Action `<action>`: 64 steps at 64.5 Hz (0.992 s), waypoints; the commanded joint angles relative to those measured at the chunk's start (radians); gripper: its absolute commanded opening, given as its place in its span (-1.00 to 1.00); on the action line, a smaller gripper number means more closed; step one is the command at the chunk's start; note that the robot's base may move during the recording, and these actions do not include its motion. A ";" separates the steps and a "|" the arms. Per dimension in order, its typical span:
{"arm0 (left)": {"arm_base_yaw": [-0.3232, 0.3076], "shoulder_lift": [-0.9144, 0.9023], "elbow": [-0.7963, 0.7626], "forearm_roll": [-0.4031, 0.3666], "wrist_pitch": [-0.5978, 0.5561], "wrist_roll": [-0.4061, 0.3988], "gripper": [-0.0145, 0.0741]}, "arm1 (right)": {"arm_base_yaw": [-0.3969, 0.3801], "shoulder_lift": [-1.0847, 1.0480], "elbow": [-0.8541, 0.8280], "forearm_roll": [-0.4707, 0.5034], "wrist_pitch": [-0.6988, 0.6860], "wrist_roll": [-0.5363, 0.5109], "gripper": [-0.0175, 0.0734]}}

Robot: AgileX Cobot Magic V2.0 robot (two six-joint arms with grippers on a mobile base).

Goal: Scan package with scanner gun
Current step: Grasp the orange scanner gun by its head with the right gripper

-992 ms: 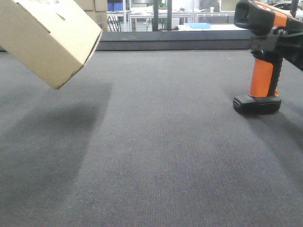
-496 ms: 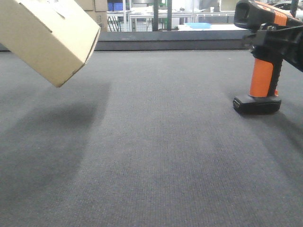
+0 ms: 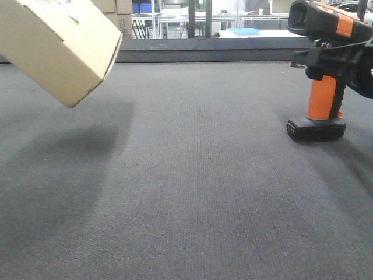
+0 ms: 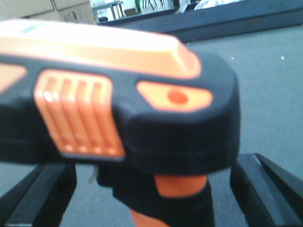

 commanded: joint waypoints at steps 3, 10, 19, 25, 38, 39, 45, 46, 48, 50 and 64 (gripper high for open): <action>-0.002 -0.010 -0.003 -0.019 -0.020 0.008 -0.92 | 0.000 0.002 -0.004 0.002 -0.057 0.000 0.64; -0.002 -0.010 -0.003 -0.019 -0.022 0.008 -0.92 | 0.000 0.004 -0.013 0.002 -0.063 0.000 0.64; -0.002 -0.010 -0.003 -0.019 -0.024 0.008 -0.92 | 0.000 0.008 -0.040 0.002 -0.031 0.000 0.64; -0.002 -0.010 -0.003 -0.019 -0.024 0.008 -0.92 | 0.000 0.012 -0.055 0.002 -0.026 0.000 0.64; -0.002 -0.010 -0.003 -0.019 -0.024 0.008 -0.92 | 0.000 0.014 -0.066 0.005 0.015 0.000 0.64; -0.002 -0.010 -0.003 -0.019 -0.024 0.008 -0.92 | 0.000 0.014 -0.066 0.005 0.019 0.000 0.63; -0.002 -0.010 -0.003 -0.019 -0.024 0.008 -0.92 | 0.000 0.014 -0.066 0.011 0.031 0.000 0.50; -0.002 -0.010 -0.003 -0.019 -0.024 0.008 -0.92 | 0.000 0.014 -0.066 0.011 0.033 0.000 0.46; -0.002 -0.010 -0.003 -0.019 -0.024 0.008 -0.92 | 0.000 0.014 -0.066 0.013 0.033 0.000 0.40; -0.002 -0.010 -0.003 -0.019 -0.024 0.008 -0.92 | 0.000 0.014 -0.066 0.013 0.033 0.000 0.26; -0.002 -0.010 -0.003 -0.019 -0.024 0.008 -0.92 | 0.000 0.014 -0.066 0.016 0.033 0.000 -0.75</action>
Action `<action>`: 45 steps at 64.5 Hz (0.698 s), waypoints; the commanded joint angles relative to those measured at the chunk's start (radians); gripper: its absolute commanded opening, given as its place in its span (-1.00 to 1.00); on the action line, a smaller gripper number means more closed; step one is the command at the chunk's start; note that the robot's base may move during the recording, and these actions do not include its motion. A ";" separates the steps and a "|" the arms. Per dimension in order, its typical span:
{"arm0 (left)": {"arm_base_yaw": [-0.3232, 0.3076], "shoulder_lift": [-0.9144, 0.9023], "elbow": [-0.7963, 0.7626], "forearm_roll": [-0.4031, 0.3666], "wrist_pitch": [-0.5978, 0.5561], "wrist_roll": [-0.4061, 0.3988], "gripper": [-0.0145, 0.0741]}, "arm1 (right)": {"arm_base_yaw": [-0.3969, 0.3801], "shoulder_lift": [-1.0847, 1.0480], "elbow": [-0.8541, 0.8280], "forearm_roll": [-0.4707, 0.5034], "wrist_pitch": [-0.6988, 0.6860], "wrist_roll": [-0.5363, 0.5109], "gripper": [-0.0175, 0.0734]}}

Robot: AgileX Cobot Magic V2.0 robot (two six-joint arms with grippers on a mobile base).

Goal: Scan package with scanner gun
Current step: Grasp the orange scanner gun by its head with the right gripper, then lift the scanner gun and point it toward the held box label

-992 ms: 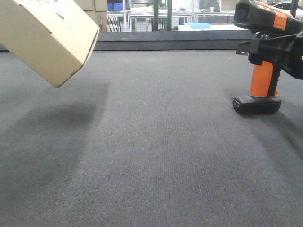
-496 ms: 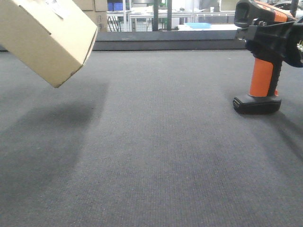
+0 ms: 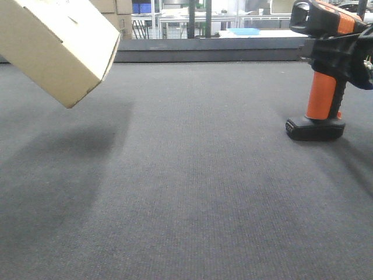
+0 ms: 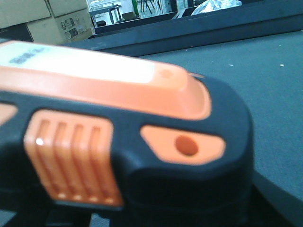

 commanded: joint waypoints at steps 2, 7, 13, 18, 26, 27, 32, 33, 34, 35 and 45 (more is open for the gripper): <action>-0.002 -0.010 -0.003 -0.024 -0.011 0.008 -0.92 | 0.000 0.000 -0.007 0.005 -0.009 0.000 -0.92; -0.002 -0.010 -0.003 -0.023 -0.007 0.008 -0.92 | 0.000 0.000 -0.007 0.005 -0.024 0.000 -0.97; -0.002 -0.010 -0.003 -0.005 0.014 0.008 -0.92 | 0.000 -0.004 -0.007 0.005 -0.067 0.000 -0.96; -0.002 -0.010 -0.003 0.022 0.049 0.009 -0.92 | 0.000 -0.025 -0.011 0.005 -0.086 -0.026 -0.96; -0.002 -0.010 -0.003 0.061 0.093 0.009 -0.92 | 0.000 -0.086 -0.043 0.005 -0.002 -0.125 -0.96; -0.002 -0.010 -0.003 0.066 0.096 0.009 -0.92 | 0.000 -0.099 -0.050 0.005 0.025 -0.141 -0.96; -0.002 -0.010 -0.003 0.094 0.113 0.009 -0.92 | 0.000 -0.145 -0.092 0.005 0.145 -0.230 -0.96; -0.002 -0.010 -0.005 0.099 0.120 0.009 -0.92 | 0.000 -0.153 -0.108 0.005 0.172 -0.255 -0.96; -0.002 -0.010 -0.005 0.102 0.121 0.009 -0.92 | 0.000 -0.165 -0.119 0.005 0.212 -0.271 -0.96; -0.002 -0.010 -0.005 0.104 0.125 0.009 -0.92 | 0.000 -0.172 -0.130 0.005 0.239 -0.287 -0.96; -0.002 -0.010 -0.005 0.107 0.129 0.009 -0.92 | 0.000 -0.226 -0.253 0.005 0.472 -0.434 -0.96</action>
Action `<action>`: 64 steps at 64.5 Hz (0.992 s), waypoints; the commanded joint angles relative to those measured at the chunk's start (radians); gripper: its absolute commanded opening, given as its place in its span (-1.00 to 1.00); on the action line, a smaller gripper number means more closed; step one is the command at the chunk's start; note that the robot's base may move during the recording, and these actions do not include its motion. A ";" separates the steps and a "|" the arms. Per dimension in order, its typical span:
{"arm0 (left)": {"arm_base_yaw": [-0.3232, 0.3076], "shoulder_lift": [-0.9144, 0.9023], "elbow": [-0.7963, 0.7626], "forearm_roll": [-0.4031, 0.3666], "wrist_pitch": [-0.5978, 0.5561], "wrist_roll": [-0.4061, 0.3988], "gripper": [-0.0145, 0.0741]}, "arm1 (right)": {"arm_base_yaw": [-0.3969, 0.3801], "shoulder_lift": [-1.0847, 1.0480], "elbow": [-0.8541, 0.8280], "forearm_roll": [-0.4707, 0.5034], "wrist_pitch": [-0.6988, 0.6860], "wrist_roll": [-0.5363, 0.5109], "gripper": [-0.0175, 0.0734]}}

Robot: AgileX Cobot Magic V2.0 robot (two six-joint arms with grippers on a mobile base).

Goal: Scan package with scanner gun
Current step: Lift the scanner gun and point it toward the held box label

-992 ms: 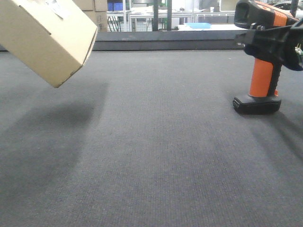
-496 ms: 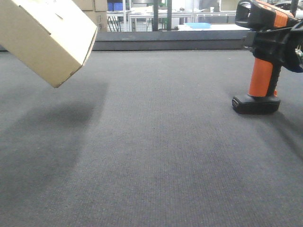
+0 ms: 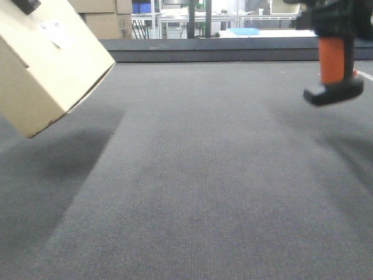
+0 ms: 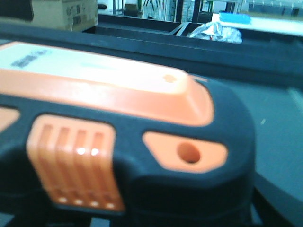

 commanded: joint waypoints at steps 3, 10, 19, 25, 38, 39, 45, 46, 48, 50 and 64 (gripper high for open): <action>-0.002 -0.010 -0.005 -0.009 0.002 0.002 -0.92 | 0.000 -0.046 -0.095 0.005 0.128 -0.117 -0.96; -0.002 -0.010 -0.005 -0.009 0.002 0.002 -0.92 | 0.000 -0.054 -0.171 0.005 0.241 -0.209 -0.96; -0.002 -0.010 -0.005 -0.009 0.002 0.002 -0.92 | 0.000 -0.054 -0.245 0.000 0.336 -0.261 -0.96; -0.002 -0.010 -0.005 -0.011 0.002 0.002 -0.92 | 0.000 -0.054 -0.280 -0.030 0.359 -0.266 -0.96; -0.002 -0.010 -0.005 -0.036 -0.029 0.002 -0.92 | 0.000 -0.054 -0.289 -0.030 0.371 -0.266 -0.96; -0.002 -0.010 -0.005 -0.039 -0.031 0.002 -0.92 | 0.000 -0.054 -0.289 -0.030 0.373 -0.266 -0.96; -0.002 -0.010 -0.011 -0.046 -0.035 0.002 -0.92 | 0.000 -0.054 -0.289 -0.030 0.381 -0.266 -0.96; -0.002 -0.010 -0.013 -0.049 -0.038 0.002 -0.92 | 0.001 -0.054 -0.289 -0.030 0.381 -0.266 -0.96; -0.002 -0.010 -0.017 -0.052 -0.038 0.002 -0.92 | 0.008 -0.054 -0.289 -0.032 0.381 -0.266 -0.96; -0.002 -0.010 -0.022 -0.063 -0.038 0.002 -0.92 | 0.012 -0.054 -0.289 -0.035 0.378 -0.266 -0.96; -0.002 -0.010 -0.051 -0.082 -0.024 0.002 -0.92 | 0.078 -0.054 -0.289 -0.069 0.376 -0.266 -0.96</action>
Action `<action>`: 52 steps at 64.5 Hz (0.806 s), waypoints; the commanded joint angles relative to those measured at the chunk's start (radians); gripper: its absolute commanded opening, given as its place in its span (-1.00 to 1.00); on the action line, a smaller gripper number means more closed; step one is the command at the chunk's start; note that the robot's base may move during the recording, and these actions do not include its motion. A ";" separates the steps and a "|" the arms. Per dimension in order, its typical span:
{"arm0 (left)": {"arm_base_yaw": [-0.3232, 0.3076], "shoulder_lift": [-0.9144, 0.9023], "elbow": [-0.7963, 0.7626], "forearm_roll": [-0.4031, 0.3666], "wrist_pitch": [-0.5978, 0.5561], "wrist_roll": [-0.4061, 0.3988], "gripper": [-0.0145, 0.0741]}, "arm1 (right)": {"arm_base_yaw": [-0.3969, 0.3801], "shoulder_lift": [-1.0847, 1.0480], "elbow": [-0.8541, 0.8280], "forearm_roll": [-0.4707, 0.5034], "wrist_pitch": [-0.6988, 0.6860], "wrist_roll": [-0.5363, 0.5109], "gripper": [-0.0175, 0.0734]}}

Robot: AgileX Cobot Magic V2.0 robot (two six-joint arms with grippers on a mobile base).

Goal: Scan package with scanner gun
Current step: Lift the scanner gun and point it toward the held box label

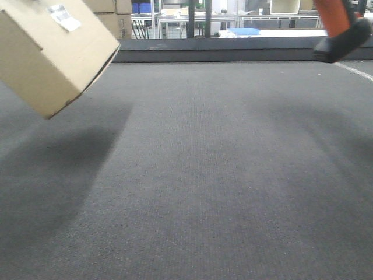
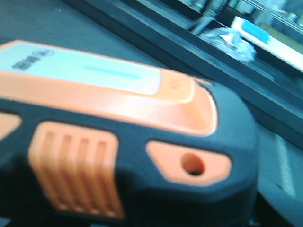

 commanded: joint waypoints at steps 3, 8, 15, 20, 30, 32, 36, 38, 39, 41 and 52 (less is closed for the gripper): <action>-0.002 -0.010 -0.020 -0.027 0.008 0.002 -0.92 | 0.020 -0.020 -0.015 -0.015 -0.063 -0.010 -0.96; -0.002 -0.010 -0.020 -0.027 0.014 0.002 -0.92 | 0.020 -0.020 -0.015 -0.008 -0.066 -0.010 -0.96; -0.002 -0.010 -0.020 -0.022 0.017 0.002 -0.92 | 0.020 -0.020 -0.015 -0.008 -0.069 -0.010 -0.96; -0.002 -0.010 -0.020 -0.022 0.020 0.002 -0.92 | 0.020 -0.020 -0.015 -0.008 -0.069 -0.010 -0.96; -0.002 -0.010 -0.020 -0.022 0.023 0.002 -0.92 | 0.020 -0.020 -0.015 0.005 -0.069 -0.010 -0.96; -0.002 -0.010 -0.020 -0.022 0.023 0.002 -0.92 | 0.020 -0.020 -0.015 0.020 -0.072 -0.010 -0.96; -0.002 -0.010 -0.020 -0.022 0.023 0.002 -0.92 | 0.020 -0.020 -0.015 0.065 -0.083 -0.010 -0.96; -0.002 -0.010 -0.020 -0.022 0.023 0.002 -0.92 | 0.020 -0.022 -0.015 0.094 -0.087 -0.010 -0.96; -0.002 -0.010 -0.020 -0.022 0.023 0.002 -0.92 | 0.020 -0.022 -0.015 0.109 -0.094 -0.010 -0.96; -0.002 -0.010 -0.020 -0.022 0.023 0.002 -0.92 | 0.020 -0.024 -0.015 0.140 -0.102 -0.010 -0.96; -0.002 -0.010 -0.020 -0.022 0.023 0.002 -0.92 | 0.020 -0.047 -0.015 0.240 -0.113 -0.010 -0.96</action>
